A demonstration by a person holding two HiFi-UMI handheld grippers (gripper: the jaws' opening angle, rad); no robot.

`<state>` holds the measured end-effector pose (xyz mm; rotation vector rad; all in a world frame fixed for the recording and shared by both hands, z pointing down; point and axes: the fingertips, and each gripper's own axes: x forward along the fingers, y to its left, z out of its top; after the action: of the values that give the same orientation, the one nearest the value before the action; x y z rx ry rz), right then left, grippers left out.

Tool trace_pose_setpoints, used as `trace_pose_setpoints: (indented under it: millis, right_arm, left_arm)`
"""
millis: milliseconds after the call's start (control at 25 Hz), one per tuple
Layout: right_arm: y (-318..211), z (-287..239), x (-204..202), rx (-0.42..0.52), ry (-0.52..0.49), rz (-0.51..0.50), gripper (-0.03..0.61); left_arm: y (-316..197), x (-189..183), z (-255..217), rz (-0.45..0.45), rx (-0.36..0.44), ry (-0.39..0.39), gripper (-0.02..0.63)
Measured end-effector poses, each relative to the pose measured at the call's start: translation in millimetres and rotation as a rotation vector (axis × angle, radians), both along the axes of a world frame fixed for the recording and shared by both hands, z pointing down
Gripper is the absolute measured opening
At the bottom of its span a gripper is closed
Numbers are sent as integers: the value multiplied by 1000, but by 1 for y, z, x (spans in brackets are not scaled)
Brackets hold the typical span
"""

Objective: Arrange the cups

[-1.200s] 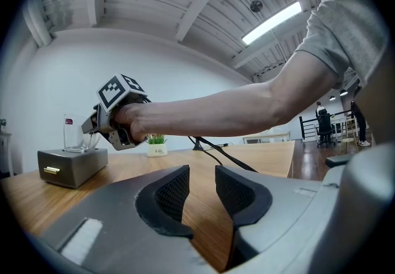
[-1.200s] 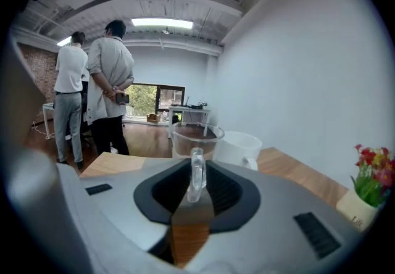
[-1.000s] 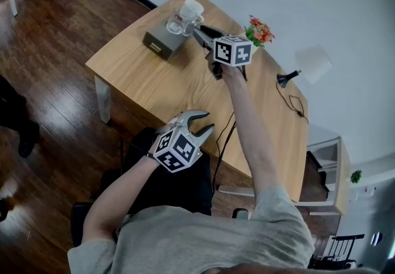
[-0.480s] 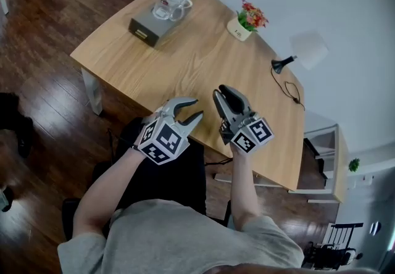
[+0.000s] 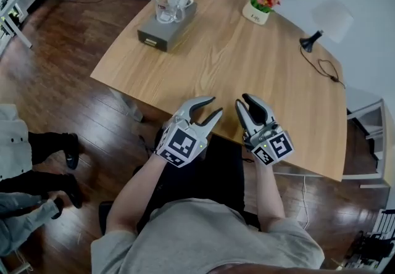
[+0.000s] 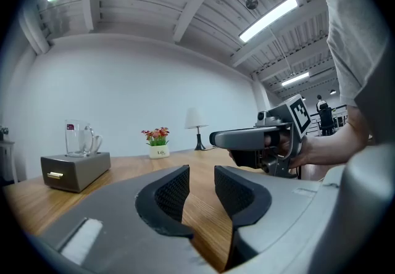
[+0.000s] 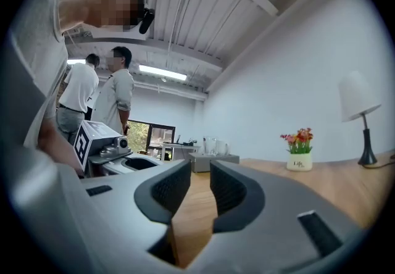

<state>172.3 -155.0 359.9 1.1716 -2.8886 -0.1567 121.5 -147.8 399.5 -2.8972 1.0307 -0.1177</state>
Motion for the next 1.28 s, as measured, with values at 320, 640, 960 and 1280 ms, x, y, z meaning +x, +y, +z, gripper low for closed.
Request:
trace_pose_setpoints:
  millis: [320, 640, 960, 1280]
  right_arm:
    - [11, 5, 0, -20, 29, -44, 94]
    - [12, 13, 1, -41, 56, -29, 94]
    - [11, 12, 1, -51, 54, -27, 94]
    - [11, 12, 3, -53, 54, -24, 94]
  left_arm:
    - [0, 1, -2, -9, 17, -15, 121]
    - [2, 7, 5, 16, 24, -61, 123]
    - [0, 1, -2, -3, 12, -5, 121]
    - [0, 2, -2, -5, 12, 7, 121]
